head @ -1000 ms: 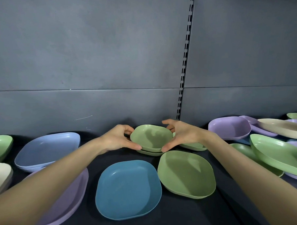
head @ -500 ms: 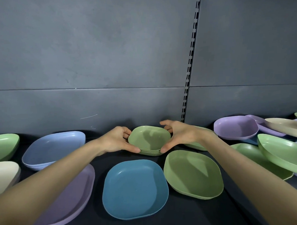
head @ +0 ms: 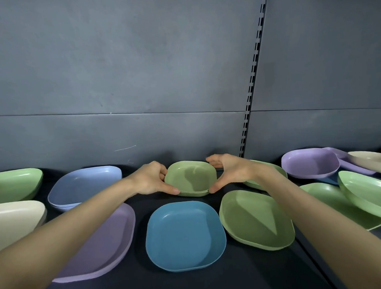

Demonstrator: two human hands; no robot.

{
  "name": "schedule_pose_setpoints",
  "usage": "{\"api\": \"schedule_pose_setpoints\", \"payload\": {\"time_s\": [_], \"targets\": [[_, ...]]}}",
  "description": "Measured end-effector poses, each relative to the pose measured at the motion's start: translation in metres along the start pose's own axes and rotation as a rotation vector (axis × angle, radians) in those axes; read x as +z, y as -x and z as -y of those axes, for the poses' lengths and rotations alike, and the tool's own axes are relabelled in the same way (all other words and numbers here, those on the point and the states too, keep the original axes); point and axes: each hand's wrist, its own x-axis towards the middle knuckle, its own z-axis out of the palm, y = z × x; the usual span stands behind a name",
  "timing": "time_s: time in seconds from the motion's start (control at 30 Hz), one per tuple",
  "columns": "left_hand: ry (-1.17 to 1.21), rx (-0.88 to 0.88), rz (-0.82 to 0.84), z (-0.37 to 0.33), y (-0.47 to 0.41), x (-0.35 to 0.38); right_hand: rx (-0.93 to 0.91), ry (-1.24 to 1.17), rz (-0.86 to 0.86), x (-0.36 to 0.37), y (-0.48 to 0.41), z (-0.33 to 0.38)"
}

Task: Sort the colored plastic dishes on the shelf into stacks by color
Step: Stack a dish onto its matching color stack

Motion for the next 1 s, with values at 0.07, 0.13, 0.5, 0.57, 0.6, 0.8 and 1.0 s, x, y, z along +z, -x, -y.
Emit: {"api": "schedule_pose_setpoints", "payload": {"time_s": [0.07,0.13,0.5,0.57,0.6,0.8,1.0], "targets": [[-0.156,0.011,-0.030,-0.004,0.002,-0.002,-0.011,0.010,-0.028,-0.001,0.008,0.001],[-0.299,0.044,-0.081,-0.011,0.006,-0.003,-0.022,0.051,-0.079,-0.003,0.018,0.002],[-0.353,0.348,-0.083,-0.078,0.028,0.013,0.073,0.244,-0.375,-0.017,0.102,-0.023],[-0.357,0.371,-0.072,-0.087,0.034,0.022,0.089,0.236,-0.374,-0.017,0.123,-0.029],[-0.354,0.374,-0.058,-0.091,0.038,0.027,0.094,0.232,-0.369,-0.016,0.132,-0.032],[-0.373,0.281,0.133,-0.109,0.053,0.055,0.075,0.123,-0.352,0.001,0.178,-0.049],[-0.383,0.186,0.219,-0.112,0.061,0.074,0.018,-0.020,-0.250,0.020,0.197,-0.058]]}}
